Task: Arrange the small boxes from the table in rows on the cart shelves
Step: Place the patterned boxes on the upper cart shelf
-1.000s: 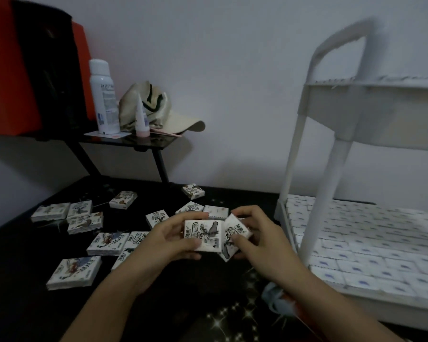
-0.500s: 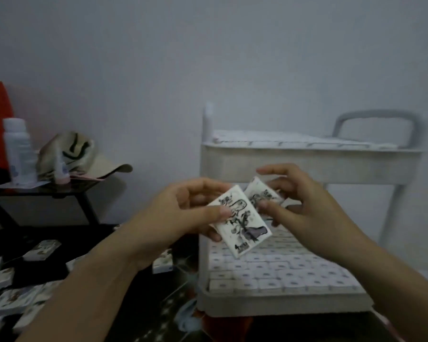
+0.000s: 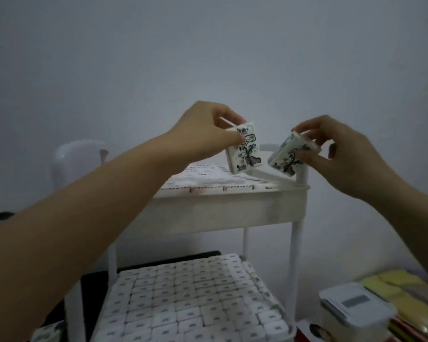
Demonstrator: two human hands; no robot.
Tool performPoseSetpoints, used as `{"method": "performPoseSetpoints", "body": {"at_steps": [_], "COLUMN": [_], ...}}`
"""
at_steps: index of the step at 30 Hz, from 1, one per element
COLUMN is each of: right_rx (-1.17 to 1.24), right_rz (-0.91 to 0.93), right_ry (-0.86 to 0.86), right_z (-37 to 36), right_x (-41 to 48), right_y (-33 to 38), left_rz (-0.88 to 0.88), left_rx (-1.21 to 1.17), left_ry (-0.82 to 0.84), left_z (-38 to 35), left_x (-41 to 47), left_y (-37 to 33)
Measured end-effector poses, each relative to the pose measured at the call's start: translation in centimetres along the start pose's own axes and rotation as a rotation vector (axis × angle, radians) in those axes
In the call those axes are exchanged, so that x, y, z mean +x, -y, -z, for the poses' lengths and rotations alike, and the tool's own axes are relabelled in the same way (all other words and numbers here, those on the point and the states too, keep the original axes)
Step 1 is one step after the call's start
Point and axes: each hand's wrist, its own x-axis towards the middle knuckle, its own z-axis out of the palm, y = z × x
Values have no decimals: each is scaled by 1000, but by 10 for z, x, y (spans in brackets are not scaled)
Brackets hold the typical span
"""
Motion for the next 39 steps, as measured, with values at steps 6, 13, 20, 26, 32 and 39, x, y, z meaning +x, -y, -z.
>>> {"method": "performPoseSetpoints", "body": {"at_steps": [6,13,20,26,32,39], "right_rx": [-115,-166,-176,-113,-63,-13], "right_rz": [79,148,214,205,201,113], "right_ry": [164,291,314,326,394,379], "right_z": [6,20,20,31,17,16], "right_x": [6,23,32,33,28,24], "right_y": [-12,-3,1,1,-1,-11], "left_rz": [-3,-14,-27,-18,-21,26], "left_rx": [86,103,115,142,132,116], "left_ry": [10,26,61,63,97,160], "left_z": [-32,-50,-57,-56,-62,-62], "left_x": [44,61,67,70,69,69], "left_y": [5,3,-1,3,5,6]}}
